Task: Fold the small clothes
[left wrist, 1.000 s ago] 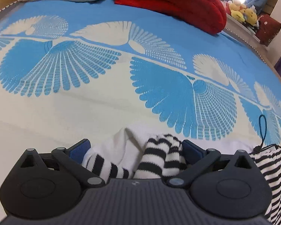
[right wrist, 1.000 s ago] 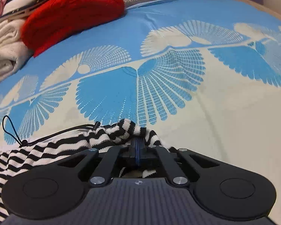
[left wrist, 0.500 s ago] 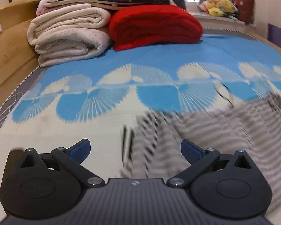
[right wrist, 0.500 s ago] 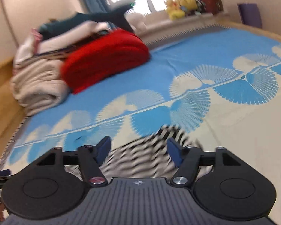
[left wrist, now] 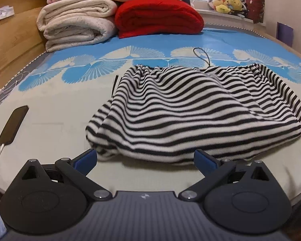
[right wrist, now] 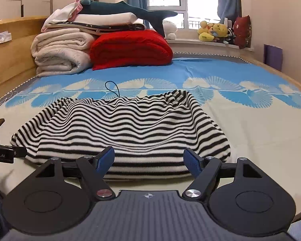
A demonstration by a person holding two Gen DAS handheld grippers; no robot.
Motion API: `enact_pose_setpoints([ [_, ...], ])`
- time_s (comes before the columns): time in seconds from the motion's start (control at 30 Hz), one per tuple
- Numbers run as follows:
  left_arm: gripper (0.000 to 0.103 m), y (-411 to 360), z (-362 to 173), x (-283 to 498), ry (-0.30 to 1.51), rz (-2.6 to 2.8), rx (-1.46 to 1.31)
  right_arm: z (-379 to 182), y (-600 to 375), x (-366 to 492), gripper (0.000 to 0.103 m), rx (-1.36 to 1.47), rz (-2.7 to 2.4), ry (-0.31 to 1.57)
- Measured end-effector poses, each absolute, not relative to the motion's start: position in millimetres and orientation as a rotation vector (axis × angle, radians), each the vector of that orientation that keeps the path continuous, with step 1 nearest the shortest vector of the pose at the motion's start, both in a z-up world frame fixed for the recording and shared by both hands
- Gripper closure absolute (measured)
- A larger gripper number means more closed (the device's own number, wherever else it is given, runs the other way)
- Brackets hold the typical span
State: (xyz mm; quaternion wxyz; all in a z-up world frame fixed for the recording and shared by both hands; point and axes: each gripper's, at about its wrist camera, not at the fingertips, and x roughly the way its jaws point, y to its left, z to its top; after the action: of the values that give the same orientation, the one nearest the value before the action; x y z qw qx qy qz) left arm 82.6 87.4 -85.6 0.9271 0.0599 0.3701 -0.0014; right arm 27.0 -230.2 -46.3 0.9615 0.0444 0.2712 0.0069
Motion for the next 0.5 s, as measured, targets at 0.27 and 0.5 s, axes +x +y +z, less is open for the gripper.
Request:
enact_pose_setpoints([
  [0.27, 0.0, 89.1, -86.9, 81.2, 0.762, 0.011, 0.113, -47.8, -234.9, 21.7, 0.026, 0.099, -0.016, 0.548],
  [0.5, 0.0, 88.6, -87.9, 82.3, 0.763, 0.013, 0.118, -50.4, -231.7, 23.6, 0.026, 0.077, -0.013, 0.561],
])
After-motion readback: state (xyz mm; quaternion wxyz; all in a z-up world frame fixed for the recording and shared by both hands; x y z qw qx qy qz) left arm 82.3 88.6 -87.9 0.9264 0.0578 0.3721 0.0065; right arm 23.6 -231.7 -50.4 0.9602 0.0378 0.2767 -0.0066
